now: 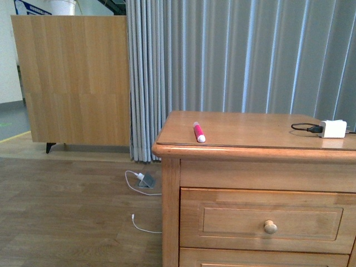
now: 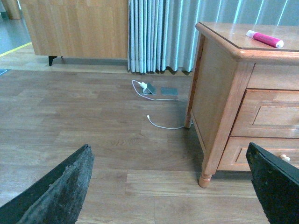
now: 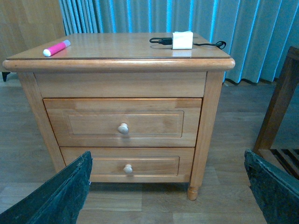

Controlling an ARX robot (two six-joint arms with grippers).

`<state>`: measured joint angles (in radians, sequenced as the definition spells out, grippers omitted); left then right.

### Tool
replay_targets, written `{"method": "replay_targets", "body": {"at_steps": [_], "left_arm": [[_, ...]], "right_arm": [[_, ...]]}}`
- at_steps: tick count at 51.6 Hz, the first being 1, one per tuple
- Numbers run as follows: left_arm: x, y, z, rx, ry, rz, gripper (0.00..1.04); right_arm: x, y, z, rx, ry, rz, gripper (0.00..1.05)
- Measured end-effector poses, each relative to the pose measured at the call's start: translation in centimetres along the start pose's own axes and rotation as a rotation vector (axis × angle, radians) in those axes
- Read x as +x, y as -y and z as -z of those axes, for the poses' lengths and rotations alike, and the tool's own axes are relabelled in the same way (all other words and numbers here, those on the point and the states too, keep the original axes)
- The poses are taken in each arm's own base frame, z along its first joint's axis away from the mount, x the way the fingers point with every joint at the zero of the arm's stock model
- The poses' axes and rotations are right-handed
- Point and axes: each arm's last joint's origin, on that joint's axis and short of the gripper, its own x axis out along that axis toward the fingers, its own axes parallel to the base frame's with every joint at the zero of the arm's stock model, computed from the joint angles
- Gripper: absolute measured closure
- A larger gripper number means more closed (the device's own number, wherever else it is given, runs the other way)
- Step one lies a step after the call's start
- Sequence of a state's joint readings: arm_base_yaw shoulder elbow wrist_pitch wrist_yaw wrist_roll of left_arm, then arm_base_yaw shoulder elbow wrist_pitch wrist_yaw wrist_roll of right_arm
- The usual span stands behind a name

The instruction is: Place pink marker in drawer with both arms

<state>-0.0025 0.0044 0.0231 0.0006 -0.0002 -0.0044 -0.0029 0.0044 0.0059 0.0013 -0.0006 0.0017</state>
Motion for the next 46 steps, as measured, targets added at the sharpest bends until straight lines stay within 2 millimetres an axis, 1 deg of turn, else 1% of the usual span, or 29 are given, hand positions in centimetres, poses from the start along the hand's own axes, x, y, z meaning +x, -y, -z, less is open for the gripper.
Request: {"method": "replay_targets", "body": {"at_steps": [46], "left_arm": [[0.00,0.00,0.00,0.000,0.000,0.000,0.06]], "right_arm": [[0.00,0.00,0.00,0.000,0.000,0.000,0.08]]}}
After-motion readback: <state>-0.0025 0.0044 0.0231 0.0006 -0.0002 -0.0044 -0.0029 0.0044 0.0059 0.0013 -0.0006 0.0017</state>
